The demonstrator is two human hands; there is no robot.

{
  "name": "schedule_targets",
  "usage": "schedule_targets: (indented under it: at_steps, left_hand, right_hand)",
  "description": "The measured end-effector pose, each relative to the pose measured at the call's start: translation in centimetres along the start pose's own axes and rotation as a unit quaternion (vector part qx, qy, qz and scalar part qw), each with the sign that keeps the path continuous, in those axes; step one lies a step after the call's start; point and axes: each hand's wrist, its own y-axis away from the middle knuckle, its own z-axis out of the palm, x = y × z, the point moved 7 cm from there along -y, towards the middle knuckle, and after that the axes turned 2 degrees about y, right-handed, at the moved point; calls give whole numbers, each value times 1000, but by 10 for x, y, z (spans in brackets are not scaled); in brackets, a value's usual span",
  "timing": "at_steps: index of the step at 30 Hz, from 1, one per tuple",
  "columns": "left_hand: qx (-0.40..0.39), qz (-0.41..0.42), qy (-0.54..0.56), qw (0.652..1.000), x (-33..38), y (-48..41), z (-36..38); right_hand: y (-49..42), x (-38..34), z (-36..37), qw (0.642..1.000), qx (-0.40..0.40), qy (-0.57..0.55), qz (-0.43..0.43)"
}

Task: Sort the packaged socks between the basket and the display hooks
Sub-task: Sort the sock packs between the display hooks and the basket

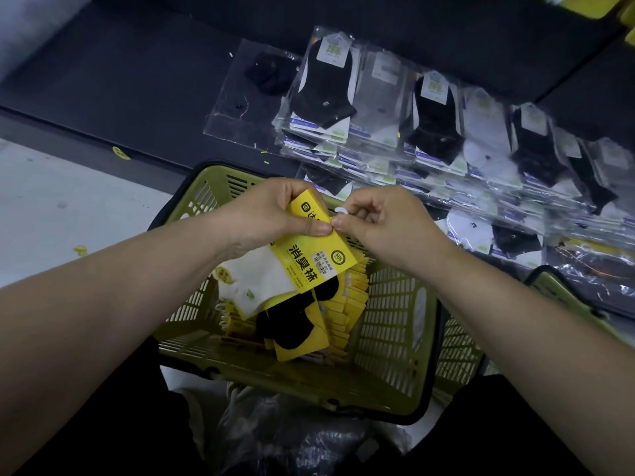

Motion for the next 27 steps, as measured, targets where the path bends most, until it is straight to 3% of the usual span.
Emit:
schedule_targets:
  at_steps: [3, 5, 7, 13, 27]
  left_hand:
    - [-1, 9, -8, 1000, 6, -1, -1]
    - [12, 21, -9, 1000, 11, -3, -4]
    - [27, 33, -4, 999, 17, -3, -8]
    - [52, 74, 16, 996, 42, 1, -12]
    - [97, 133, 102, 981, 89, 21, -12]
  right_hand:
    - [-6, 3, -7, 997, -66, -24, 21]
    - [-7, 3, -13, 993, -67, -89, 22]
    - [-8, 2, -20, 988, -30, -146, 25]
    - [-13, -20, -36, 982, 96, -160, -16]
    - [-6, -67, -69, 974, 168, -146, -31]
